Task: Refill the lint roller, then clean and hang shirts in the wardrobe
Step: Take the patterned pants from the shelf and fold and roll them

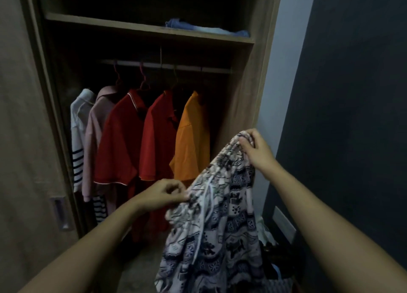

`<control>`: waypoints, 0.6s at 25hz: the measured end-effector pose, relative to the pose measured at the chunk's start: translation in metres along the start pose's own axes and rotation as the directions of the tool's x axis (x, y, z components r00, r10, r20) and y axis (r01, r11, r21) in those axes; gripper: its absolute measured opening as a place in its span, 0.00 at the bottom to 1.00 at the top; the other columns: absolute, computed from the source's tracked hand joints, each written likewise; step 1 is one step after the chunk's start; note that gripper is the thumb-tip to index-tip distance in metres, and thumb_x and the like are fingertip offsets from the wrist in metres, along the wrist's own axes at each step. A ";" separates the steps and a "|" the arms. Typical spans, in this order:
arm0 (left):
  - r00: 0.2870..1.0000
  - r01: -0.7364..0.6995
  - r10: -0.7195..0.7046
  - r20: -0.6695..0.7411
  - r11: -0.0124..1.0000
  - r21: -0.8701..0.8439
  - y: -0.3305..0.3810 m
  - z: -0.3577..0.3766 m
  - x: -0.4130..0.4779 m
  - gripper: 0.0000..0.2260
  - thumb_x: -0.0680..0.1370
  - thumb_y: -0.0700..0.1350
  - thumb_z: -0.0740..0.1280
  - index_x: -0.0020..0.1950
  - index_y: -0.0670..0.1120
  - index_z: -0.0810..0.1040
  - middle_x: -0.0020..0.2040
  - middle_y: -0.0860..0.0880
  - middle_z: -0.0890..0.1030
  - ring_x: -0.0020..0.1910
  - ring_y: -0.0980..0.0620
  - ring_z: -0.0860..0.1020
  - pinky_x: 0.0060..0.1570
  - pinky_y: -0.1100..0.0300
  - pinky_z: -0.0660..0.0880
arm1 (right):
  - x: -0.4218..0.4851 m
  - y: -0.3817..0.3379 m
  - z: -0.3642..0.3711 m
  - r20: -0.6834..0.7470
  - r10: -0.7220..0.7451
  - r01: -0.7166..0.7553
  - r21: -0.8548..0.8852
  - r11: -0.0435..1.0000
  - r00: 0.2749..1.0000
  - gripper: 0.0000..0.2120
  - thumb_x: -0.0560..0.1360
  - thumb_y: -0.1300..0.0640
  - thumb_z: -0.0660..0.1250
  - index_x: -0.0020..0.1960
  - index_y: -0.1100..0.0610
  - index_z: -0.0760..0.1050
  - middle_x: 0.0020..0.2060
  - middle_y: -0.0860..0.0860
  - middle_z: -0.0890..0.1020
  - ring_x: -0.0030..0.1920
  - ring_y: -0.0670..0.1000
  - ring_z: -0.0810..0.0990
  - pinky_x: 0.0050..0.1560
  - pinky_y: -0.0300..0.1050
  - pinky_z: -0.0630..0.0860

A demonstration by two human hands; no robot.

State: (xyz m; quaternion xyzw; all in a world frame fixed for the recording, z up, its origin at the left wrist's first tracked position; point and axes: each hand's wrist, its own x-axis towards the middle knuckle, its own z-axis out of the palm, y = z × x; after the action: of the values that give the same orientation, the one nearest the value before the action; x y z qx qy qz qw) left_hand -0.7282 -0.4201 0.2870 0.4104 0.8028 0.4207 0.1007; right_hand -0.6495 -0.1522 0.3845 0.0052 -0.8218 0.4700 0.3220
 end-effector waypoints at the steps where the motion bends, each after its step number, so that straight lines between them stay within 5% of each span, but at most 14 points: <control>1: 1.000 -0.011 0.008 0.020 0.993 0.119 -0.005 -0.005 0.000 0.15 0.67 0.62 0.71 0.38 0.51 0.78 0.34 0.56 0.75 0.35 0.62 0.73 0.39 0.64 0.69 | 0.001 0.004 -0.007 -0.044 0.033 -0.031 0.027 0.999 0.998 0.02 0.78 0.56 0.61 0.50 0.54 0.70 0.44 0.49 0.78 0.48 0.50 0.76 0.42 0.38 0.71; 3: 0.999 -0.028 0.015 0.047 0.962 0.273 -0.011 -0.009 -0.002 0.11 0.69 0.61 0.70 0.38 0.54 0.77 0.38 0.57 0.76 0.38 0.61 0.75 0.43 0.64 0.70 | 0.002 0.010 -0.015 -0.057 0.080 -0.075 0.082 0.994 0.995 0.01 0.78 0.54 0.61 0.48 0.49 0.70 0.43 0.46 0.78 0.49 0.51 0.78 0.45 0.40 0.74; 6: 0.999 -0.032 0.035 -0.014 0.981 0.191 0.000 0.012 -0.001 0.20 0.67 0.67 0.68 0.51 0.56 0.77 0.51 0.56 0.78 0.51 0.60 0.76 0.52 0.66 0.72 | 0.003 0.002 -0.009 0.006 0.003 -0.003 0.087 0.996 1.000 0.02 0.78 0.55 0.61 0.47 0.49 0.71 0.45 0.49 0.79 0.50 0.53 0.79 0.53 0.50 0.75; 10: 0.999 0.022 -0.016 -0.050 0.993 0.118 0.013 0.058 0.025 0.32 0.65 0.65 0.70 0.65 0.53 0.69 0.62 0.54 0.72 0.60 0.57 0.72 0.60 0.60 0.70 | 0.002 -0.025 0.004 0.094 -0.117 0.111 0.071 0.991 0.989 0.02 0.78 0.57 0.61 0.50 0.55 0.70 0.43 0.47 0.77 0.48 0.48 0.78 0.50 0.43 0.74; 13: 0.998 0.038 -0.048 0.029 0.960 0.278 -0.002 0.063 0.030 0.31 0.66 0.70 0.64 0.61 0.53 0.76 0.55 0.52 0.73 0.56 0.54 0.72 0.57 0.62 0.69 | 0.004 -0.027 -0.005 0.028 -0.093 0.090 0.090 0.992 0.995 0.01 0.78 0.55 0.61 0.49 0.52 0.70 0.45 0.48 0.78 0.49 0.49 0.78 0.50 0.43 0.75; 15: 0.996 0.060 -0.043 -0.082 0.975 0.214 -0.017 0.048 0.021 0.16 0.69 0.63 0.68 0.50 0.55 0.82 0.45 0.59 0.79 0.49 0.58 0.76 0.49 0.69 0.70 | 0.004 -0.018 -0.023 -0.039 -0.050 0.053 0.061 0.997 0.998 0.01 0.78 0.54 0.61 0.48 0.49 0.70 0.44 0.46 0.78 0.48 0.49 0.78 0.49 0.41 0.75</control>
State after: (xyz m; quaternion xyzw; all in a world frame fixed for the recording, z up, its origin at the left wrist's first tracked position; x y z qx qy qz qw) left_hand -0.7265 -0.3812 0.2478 0.3816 0.8574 0.3436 0.0351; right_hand -0.6353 -0.1428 0.4086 0.0276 -0.8002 0.4868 0.3491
